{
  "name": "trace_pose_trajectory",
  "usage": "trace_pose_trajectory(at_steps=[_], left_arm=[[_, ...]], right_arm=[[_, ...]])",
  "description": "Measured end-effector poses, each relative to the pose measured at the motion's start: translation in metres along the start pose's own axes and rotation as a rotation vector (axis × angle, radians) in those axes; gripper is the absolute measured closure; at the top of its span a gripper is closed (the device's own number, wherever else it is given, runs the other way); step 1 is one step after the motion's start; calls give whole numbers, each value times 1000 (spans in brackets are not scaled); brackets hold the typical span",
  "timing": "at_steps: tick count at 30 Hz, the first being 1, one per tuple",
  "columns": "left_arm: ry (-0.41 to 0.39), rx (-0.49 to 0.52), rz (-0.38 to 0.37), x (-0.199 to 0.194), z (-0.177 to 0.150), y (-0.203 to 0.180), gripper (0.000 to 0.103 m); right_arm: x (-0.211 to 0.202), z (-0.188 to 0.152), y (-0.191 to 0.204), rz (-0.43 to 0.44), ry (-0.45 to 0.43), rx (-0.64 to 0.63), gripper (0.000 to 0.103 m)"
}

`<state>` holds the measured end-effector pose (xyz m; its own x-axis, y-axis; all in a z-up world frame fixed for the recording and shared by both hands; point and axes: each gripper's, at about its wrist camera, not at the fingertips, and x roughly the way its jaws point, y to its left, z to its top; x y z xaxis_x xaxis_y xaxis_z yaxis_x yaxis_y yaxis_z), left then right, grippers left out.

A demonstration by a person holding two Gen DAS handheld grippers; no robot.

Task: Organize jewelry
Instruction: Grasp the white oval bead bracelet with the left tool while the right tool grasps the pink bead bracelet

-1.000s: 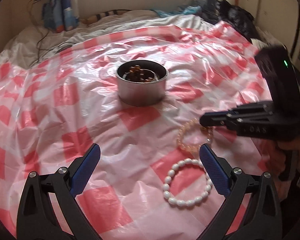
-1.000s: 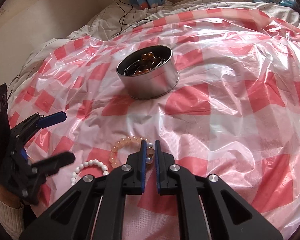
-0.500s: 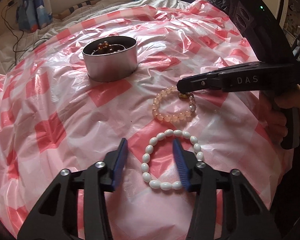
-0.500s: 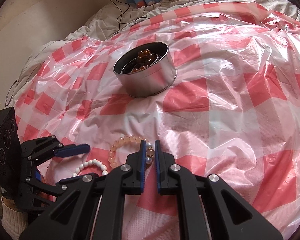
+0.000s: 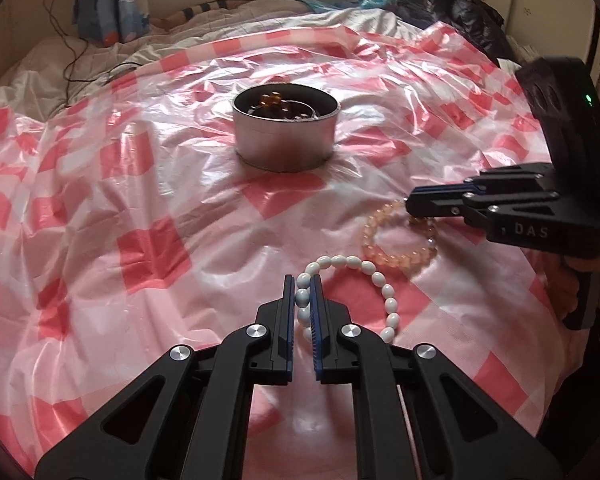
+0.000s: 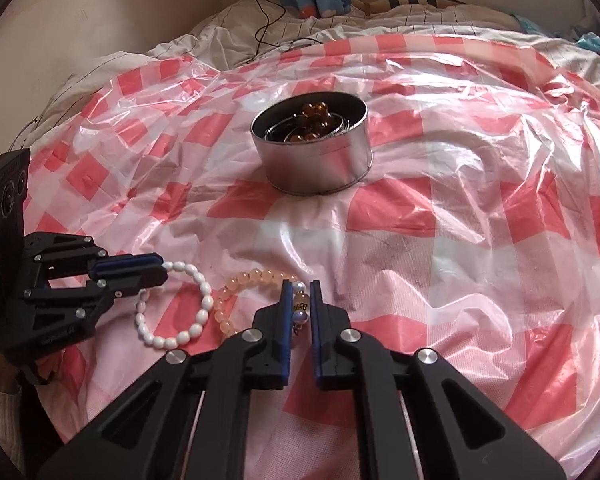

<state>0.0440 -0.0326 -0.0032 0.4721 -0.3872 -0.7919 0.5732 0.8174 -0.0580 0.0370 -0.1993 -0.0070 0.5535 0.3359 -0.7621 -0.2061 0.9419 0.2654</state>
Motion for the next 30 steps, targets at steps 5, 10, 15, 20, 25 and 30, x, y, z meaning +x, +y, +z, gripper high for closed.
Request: trace_pose_trajectory(at_steps=[5, 10, 15, 20, 25, 30], left_arm=[[16, -18, 10, 4, 1, 6, 97], [56, -4, 14, 14, -2, 2, 96], [74, -14, 11, 19, -3, 3, 95], [78, -8, 15, 19, -4, 2, 95], [71, 2, 21, 18, -4, 1, 96], [51, -2, 30, 14, -1, 1, 96]], right_arm=[[-14, 6, -1, 7, -84, 9, 94], [-3, 7, -11, 29, -27, 87, 65], [1, 4, -4, 5, -8, 49, 60], [13, -3, 18, -96, 37, -103, 81], [9, -4, 20, -100, 19, -127, 94], [-10, 4, 13, -32, -67, -67, 94]])
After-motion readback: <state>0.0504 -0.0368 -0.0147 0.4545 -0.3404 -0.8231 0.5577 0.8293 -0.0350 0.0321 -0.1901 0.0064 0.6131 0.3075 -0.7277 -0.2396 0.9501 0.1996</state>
